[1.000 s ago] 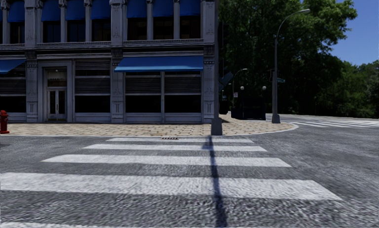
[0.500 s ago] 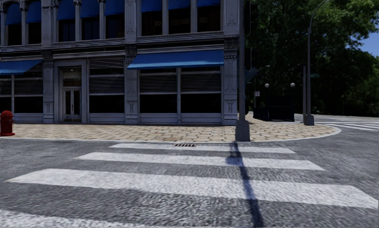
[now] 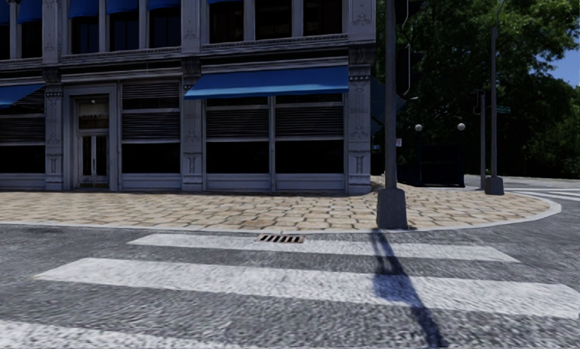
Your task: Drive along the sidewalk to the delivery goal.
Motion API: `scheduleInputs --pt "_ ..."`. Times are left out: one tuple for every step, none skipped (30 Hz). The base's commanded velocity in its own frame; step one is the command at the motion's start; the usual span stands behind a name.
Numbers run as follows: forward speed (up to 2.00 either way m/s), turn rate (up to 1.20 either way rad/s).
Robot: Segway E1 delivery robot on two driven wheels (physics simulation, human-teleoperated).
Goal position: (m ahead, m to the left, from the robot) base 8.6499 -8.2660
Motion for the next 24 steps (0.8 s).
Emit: scheduleInputs --pt "2.00 0.00" --pt "2.00 0.00" --pt "2.00 0.00" --pt "2.00 0.00" --pt "2.00 0.00" --pt "2.00 0.00" --pt "2.00 0.00" --pt "2.00 0.00" --pt "2.00 0.00" --pt "2.00 0.00" --pt "2.00 0.00" --pt "2.00 0.00" --pt "2.00 0.00" --pt "1.99 0.00" --pt "1.93 0.00" --pt "1.90 0.00" --pt "1.90 0.00" --pt "1.88 0.00" --pt "1.87 0.00" --pt "1.85 0.00" --pt "1.83 0.00" --pt "1.83 0.00" --pt "1.81 0.00" --pt "1.78 0.00"
